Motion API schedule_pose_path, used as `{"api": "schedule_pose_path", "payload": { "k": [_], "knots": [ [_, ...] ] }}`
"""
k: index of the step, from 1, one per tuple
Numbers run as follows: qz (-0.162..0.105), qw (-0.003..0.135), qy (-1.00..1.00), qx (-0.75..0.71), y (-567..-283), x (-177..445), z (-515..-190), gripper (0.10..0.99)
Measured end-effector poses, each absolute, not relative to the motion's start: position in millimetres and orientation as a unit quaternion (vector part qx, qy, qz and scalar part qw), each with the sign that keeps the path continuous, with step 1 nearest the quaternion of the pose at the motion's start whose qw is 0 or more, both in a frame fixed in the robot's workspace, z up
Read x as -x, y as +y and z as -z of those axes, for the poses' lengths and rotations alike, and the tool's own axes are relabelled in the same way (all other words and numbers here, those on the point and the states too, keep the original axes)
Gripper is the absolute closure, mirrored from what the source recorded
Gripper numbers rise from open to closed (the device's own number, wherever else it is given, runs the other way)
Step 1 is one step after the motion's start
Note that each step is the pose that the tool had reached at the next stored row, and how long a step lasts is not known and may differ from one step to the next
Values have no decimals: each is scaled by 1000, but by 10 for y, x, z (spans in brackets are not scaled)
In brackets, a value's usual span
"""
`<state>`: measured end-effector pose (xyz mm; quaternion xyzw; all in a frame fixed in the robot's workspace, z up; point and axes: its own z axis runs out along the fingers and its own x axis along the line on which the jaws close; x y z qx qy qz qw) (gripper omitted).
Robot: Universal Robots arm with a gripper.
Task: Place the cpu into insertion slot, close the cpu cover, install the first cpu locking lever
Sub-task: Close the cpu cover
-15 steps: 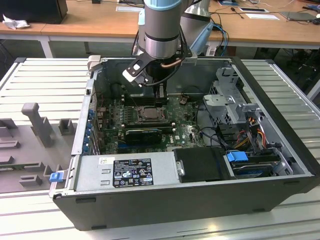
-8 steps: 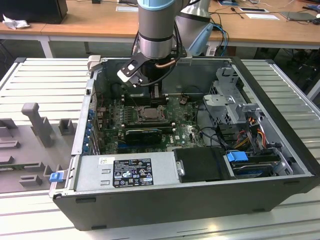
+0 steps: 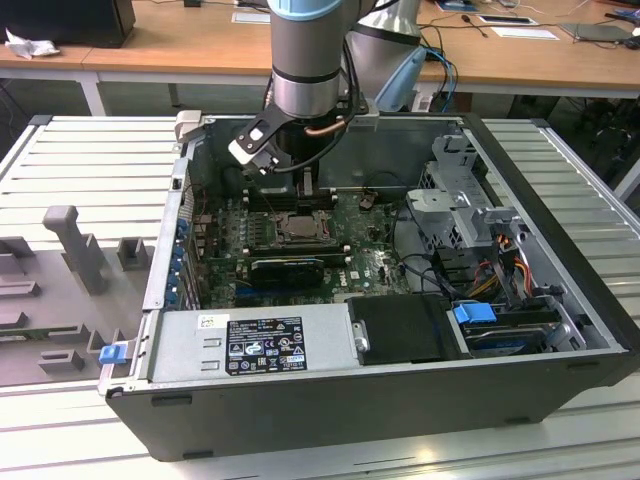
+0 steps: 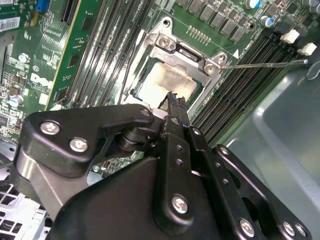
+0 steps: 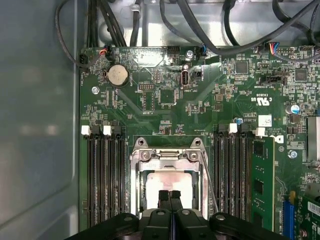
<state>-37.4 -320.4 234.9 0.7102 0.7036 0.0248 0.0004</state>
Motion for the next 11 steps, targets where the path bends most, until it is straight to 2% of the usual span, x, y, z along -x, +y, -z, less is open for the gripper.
{"api": "schedule_pose_path", "payload": {
  "k": [11],
  "knots": [
    [-25, 0, 704, -710, -3203, 374, -2601, 980]
  ]
}}
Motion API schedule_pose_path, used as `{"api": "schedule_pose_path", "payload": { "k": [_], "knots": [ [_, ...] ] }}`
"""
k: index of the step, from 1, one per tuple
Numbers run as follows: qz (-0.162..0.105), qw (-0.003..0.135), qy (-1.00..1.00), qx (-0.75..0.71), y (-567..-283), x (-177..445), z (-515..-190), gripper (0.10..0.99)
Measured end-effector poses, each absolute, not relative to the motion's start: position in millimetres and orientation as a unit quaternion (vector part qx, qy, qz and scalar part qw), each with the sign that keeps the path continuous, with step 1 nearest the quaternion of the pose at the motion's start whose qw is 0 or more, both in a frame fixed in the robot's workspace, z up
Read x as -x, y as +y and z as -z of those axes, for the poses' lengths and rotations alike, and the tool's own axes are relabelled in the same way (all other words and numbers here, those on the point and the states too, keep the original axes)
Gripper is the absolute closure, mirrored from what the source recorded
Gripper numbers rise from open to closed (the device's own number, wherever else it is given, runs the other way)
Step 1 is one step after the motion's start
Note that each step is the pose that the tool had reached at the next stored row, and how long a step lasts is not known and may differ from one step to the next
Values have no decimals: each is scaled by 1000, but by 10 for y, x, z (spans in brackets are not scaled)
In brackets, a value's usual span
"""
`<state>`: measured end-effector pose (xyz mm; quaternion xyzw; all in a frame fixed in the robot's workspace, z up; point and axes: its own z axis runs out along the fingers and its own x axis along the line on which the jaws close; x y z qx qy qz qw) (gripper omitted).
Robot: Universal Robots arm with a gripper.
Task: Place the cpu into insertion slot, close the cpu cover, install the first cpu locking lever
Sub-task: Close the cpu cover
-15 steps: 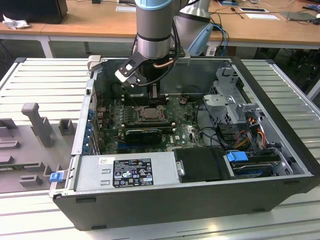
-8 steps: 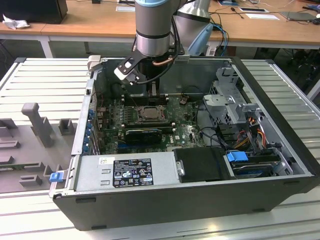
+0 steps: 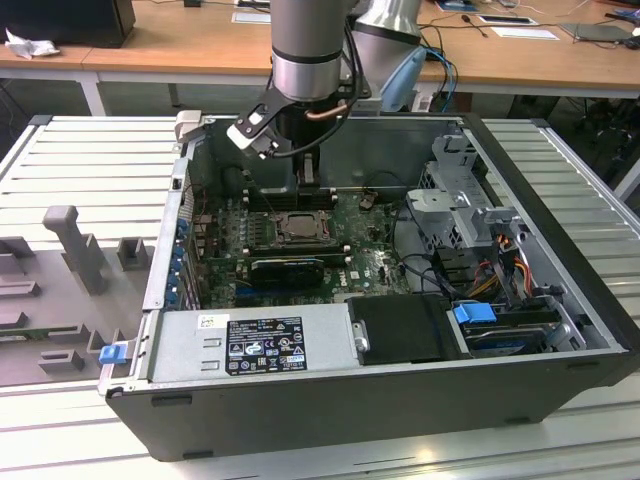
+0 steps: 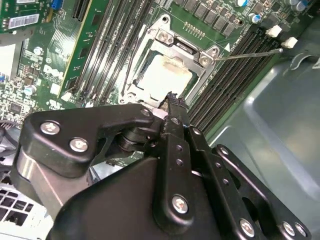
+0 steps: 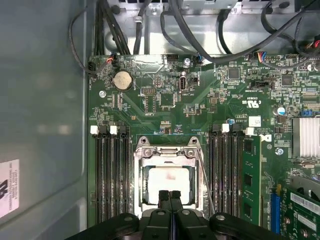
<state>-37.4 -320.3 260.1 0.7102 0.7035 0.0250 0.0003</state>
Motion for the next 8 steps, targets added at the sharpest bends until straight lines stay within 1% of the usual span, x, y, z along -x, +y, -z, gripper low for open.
{"api": "schedule_pose_path", "payload": {
  "k": [4, 8],
  "knots": [
    [-25, 1, 704, -710, -3203, 374, -2767, 980],
    [-25, 0, 730, -683, -3203, 374, -2783, 980]
  ]
}}
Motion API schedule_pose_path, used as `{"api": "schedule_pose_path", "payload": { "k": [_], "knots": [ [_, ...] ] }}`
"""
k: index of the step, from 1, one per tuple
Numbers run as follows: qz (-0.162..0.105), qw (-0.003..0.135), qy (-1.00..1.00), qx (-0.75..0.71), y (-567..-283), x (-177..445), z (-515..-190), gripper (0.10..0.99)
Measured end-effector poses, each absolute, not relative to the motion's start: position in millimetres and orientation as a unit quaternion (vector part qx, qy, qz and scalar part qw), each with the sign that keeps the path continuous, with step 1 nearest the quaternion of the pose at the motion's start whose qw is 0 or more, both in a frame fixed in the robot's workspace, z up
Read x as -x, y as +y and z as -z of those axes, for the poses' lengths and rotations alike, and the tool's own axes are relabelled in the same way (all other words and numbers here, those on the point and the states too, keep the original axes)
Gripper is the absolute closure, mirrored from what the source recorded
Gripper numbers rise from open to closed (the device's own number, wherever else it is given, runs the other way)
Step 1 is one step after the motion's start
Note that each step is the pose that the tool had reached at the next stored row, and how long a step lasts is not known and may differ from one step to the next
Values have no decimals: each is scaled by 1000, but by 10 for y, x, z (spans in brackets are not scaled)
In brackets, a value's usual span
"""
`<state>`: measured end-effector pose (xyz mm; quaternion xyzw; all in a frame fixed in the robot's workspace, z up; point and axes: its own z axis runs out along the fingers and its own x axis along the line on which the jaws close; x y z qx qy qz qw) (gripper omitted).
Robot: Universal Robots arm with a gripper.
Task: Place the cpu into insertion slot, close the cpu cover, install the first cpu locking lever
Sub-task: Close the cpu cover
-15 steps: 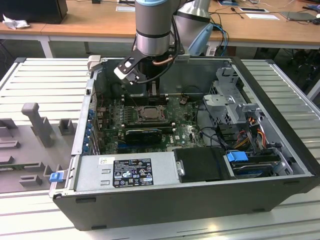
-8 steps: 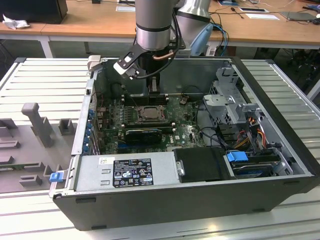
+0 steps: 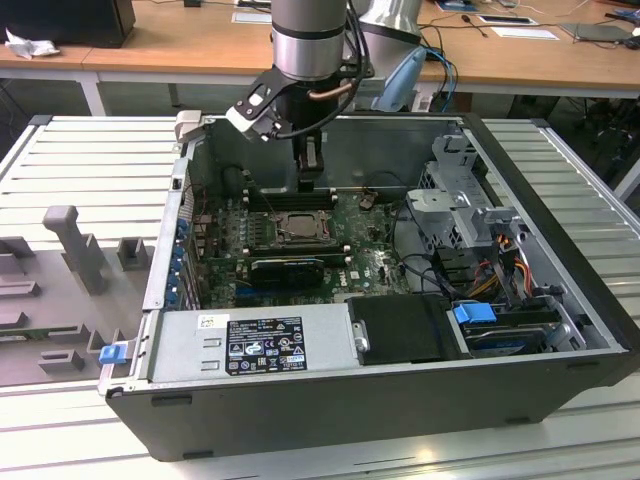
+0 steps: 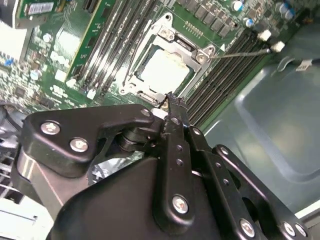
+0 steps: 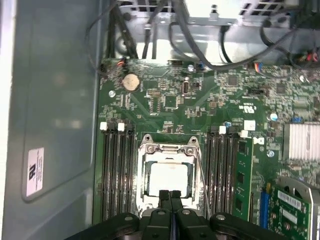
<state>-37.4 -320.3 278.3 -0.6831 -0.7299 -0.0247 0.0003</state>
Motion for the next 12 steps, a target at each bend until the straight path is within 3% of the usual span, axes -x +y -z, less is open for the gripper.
{"api": "schedule_pose_path", "payload": {
  "k": [12],
  "knots": [
    [25, 2, -774, 633, -3203, 374, -2782, 980]
  ]
}}
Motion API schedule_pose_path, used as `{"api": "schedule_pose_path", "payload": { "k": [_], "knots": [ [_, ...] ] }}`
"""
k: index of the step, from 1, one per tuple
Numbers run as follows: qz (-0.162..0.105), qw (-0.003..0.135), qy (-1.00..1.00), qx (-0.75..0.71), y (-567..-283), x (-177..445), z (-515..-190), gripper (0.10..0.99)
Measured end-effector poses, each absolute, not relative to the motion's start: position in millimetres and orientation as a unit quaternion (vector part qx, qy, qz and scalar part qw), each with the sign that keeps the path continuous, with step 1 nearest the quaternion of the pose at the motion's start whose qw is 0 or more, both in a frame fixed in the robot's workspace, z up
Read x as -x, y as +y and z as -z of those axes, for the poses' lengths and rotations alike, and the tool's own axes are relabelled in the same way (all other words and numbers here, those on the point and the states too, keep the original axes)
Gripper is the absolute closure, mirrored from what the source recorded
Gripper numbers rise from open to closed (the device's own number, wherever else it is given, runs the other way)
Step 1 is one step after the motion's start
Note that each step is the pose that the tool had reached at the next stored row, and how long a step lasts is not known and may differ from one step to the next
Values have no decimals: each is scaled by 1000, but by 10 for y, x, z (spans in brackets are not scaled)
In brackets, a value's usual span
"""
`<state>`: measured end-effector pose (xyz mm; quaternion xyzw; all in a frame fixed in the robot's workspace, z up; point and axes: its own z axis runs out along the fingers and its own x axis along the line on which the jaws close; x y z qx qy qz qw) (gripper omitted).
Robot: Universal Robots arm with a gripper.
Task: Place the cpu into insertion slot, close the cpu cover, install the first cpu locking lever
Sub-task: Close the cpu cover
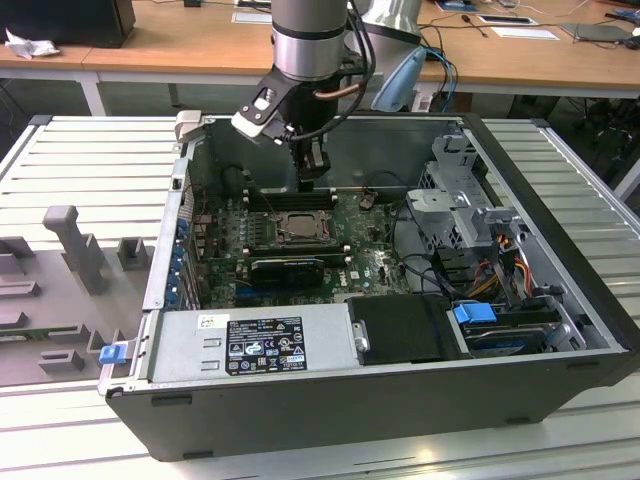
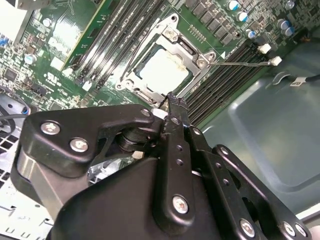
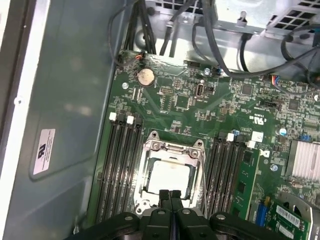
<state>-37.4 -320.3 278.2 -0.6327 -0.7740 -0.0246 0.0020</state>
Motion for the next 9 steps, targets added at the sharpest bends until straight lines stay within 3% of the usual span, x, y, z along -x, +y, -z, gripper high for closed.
{"api": "schedule_pose_path", "payload": {
  "k": [9],
  "knots": [
    [25, 3, -804, 594, -3203, 374, -2782, 980]
  ]
}}
